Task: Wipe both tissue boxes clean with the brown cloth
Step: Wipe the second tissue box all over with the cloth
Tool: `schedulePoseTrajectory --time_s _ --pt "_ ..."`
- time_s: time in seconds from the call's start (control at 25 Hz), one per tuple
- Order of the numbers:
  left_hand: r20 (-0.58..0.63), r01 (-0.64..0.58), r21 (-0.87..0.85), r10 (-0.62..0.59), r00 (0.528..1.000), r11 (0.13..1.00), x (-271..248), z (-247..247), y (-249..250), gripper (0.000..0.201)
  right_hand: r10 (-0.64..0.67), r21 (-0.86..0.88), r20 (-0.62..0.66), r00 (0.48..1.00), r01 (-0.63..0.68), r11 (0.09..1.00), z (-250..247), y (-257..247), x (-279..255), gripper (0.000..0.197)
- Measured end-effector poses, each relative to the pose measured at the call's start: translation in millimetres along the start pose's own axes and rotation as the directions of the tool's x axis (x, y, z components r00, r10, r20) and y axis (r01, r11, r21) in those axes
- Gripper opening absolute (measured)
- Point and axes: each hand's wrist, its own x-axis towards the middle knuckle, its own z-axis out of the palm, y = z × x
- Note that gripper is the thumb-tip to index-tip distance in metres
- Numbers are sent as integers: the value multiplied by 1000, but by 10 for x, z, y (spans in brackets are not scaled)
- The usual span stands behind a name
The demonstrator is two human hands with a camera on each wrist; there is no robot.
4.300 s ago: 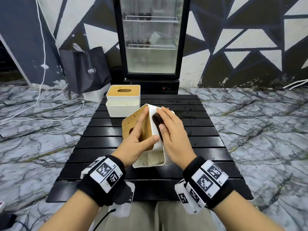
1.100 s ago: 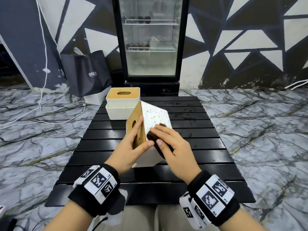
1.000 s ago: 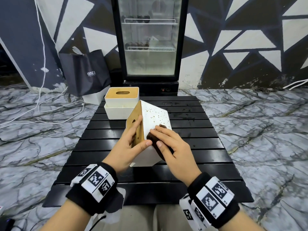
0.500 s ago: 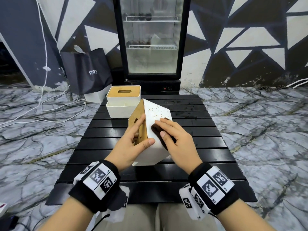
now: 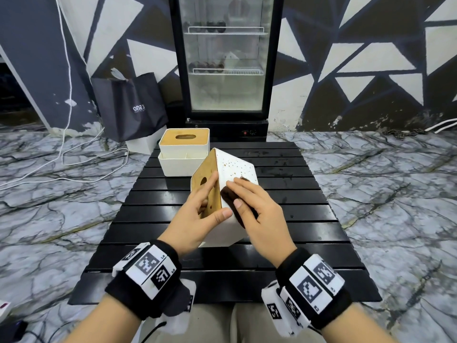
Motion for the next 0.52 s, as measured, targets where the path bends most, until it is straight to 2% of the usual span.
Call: schedulePoseTrajectory --time_s 0.2,0.4,0.52 --pt "14 -7 -12 8 1000 1000 -5 18 33 80 -18 13 31 999 18 1000 25 -29 25 35" --pt "9 10 -27 -10 1000 1000 -49 -4 22 81 8 -46 13 1000 -7 999 -22 47 125 36" --pt "-50 16 -101 -22 998 995 -65 -37 116 77 -28 -60 10 1000 28 998 6 39 43 36"
